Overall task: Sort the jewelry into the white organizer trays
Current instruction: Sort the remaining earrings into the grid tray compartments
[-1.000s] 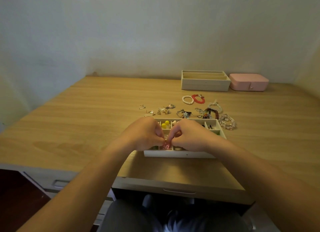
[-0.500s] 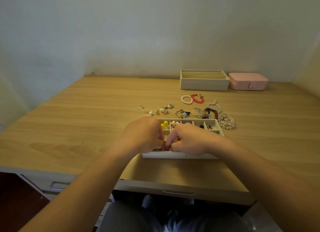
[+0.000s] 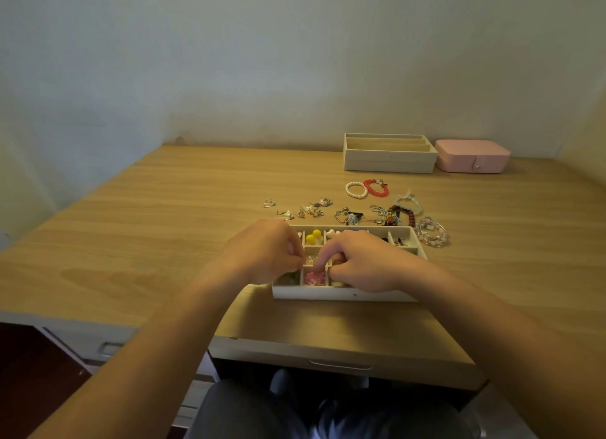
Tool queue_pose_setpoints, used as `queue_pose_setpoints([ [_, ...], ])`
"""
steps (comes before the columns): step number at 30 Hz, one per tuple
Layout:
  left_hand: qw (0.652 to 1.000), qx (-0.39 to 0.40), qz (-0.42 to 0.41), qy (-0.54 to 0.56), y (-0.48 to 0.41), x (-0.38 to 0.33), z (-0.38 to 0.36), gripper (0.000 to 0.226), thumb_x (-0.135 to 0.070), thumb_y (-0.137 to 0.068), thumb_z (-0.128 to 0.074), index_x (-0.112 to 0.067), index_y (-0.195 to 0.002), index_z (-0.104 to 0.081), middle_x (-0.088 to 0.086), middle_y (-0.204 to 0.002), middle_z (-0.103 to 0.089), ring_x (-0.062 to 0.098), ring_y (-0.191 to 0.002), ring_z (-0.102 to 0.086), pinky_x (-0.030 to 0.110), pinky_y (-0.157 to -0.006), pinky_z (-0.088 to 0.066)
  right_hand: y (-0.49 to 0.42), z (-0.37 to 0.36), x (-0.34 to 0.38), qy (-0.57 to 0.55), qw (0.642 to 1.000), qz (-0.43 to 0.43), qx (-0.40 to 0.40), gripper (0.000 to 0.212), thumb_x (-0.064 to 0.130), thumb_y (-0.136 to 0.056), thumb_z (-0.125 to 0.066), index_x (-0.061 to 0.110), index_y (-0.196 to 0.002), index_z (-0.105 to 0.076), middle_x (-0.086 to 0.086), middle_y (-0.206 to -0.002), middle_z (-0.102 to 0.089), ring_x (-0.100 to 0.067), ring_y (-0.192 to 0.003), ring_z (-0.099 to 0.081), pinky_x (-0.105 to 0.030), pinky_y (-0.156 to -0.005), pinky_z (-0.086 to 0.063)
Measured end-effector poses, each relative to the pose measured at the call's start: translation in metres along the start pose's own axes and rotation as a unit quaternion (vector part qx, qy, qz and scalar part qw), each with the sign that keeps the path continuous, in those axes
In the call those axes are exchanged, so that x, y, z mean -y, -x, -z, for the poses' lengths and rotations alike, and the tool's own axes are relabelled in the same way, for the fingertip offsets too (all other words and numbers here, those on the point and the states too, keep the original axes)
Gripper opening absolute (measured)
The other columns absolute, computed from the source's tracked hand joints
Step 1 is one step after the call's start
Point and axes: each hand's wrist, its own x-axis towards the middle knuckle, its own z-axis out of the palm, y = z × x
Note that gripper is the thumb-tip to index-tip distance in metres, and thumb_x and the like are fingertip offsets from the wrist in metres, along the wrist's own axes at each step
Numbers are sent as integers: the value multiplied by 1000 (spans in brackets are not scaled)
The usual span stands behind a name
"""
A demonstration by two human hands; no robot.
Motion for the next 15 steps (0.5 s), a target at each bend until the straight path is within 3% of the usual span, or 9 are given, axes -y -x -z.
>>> queue_pose_setpoints([
  [3, 1000, 6, -11, -1, 2, 1, 0, 15, -20, -85, -65, -34, -80, -69, -7, -87, -67, 10, -70, -54, 29, -66, -45, 0, 0, 1, 3, 1000, -1, -3, 37, 10, -95, -54, 28, -119, -74, 19, -67, -49, 2, -52, -47, -8, -45, -34],
  [7, 1000, 14, -17, 10, 3, 1, -1, 11, -23, -86, -65, -31, -82, -72, -4, -88, -67, 17, -76, -57, 32, -72, -49, -1, 0, 3, 5, 1000, 3, 5, 36, 12, -96, -55, 28, -122, -73, 21, -67, -45, 7, -50, -44, -6, -44, -32],
  [15, 999, -9, -20, 34, -2, 0, 1, 17, -20, -86, -63, -33, -78, -70, -10, -77, -60, 6, -68, -51, 28, -61, -40, -1, -1, -2, -12, 1000, 13, 6, 34, 13, -95, -56, 29, -120, -73, 24, -68, -44, 12, -53, -48, -9, -50, -33],
])
